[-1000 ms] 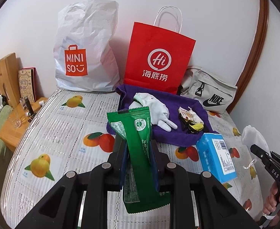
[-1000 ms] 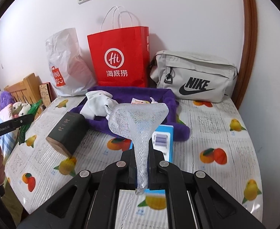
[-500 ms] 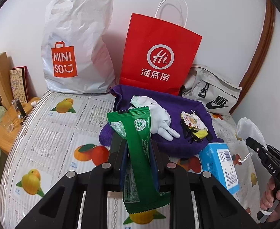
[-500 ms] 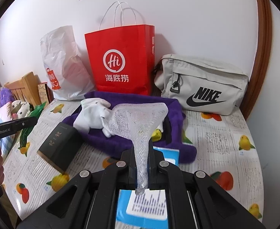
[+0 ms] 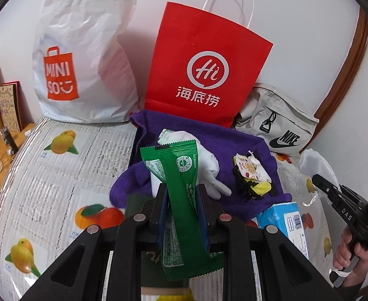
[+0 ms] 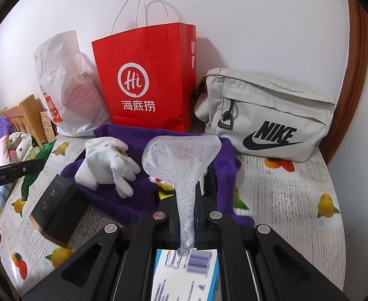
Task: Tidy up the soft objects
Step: 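Carry the green packet and white mesh bag in both tools to the purple towel, then lower both tools over the towel and open them to release the items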
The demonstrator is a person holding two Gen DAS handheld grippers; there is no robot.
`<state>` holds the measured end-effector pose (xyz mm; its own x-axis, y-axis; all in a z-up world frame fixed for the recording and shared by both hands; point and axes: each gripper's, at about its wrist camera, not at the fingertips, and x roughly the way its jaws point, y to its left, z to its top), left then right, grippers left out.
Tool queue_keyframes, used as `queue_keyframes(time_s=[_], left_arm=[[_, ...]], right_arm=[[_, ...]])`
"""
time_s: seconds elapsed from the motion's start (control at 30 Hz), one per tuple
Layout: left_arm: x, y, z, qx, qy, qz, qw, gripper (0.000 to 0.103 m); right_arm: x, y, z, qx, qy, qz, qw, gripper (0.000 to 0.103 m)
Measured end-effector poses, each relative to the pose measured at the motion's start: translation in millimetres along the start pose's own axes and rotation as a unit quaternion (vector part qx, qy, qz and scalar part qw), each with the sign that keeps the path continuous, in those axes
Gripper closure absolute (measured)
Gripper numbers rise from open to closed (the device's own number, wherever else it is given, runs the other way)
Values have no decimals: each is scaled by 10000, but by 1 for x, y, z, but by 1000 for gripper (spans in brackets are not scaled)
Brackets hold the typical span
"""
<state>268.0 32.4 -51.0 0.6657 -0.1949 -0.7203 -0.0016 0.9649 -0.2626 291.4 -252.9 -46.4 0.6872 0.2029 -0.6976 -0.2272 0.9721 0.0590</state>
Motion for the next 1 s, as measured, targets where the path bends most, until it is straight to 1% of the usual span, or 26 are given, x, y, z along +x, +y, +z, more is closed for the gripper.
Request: queue_keyframes(time_s=[0.2, 0.33, 0.47, 0.57, 0.73, 0.9, 1.0], left_arm=[[17, -4, 10, 82, 89, 1, 9999, 81], [27, -3, 16, 75, 135, 30, 9999, 81], [38, -4, 22, 88, 169, 24, 9998, 81], [44, -3, 26, 69, 188, 15, 9998, 81], [55, -1, 31, 51, 220, -17, 9997, 81], [63, -1, 37, 129, 239, -8, 9996, 81], [67, -3, 41, 138, 237, -54, 9996, 80]], right_arm=[[26, -3, 11, -36, 85, 25, 10000, 97], [45, -3, 19, -115, 147, 123, 9997, 96], [66, -3, 28, -241, 249, 100, 9993, 96], [80, -3, 33, -241, 320, 159, 9991, 96], [101, -3, 37, -219, 490, 278, 9982, 96], [126, -4, 35, -260, 794, 410, 9957, 96], [135, -6, 35, -140, 928, 599, 9938, 96]])
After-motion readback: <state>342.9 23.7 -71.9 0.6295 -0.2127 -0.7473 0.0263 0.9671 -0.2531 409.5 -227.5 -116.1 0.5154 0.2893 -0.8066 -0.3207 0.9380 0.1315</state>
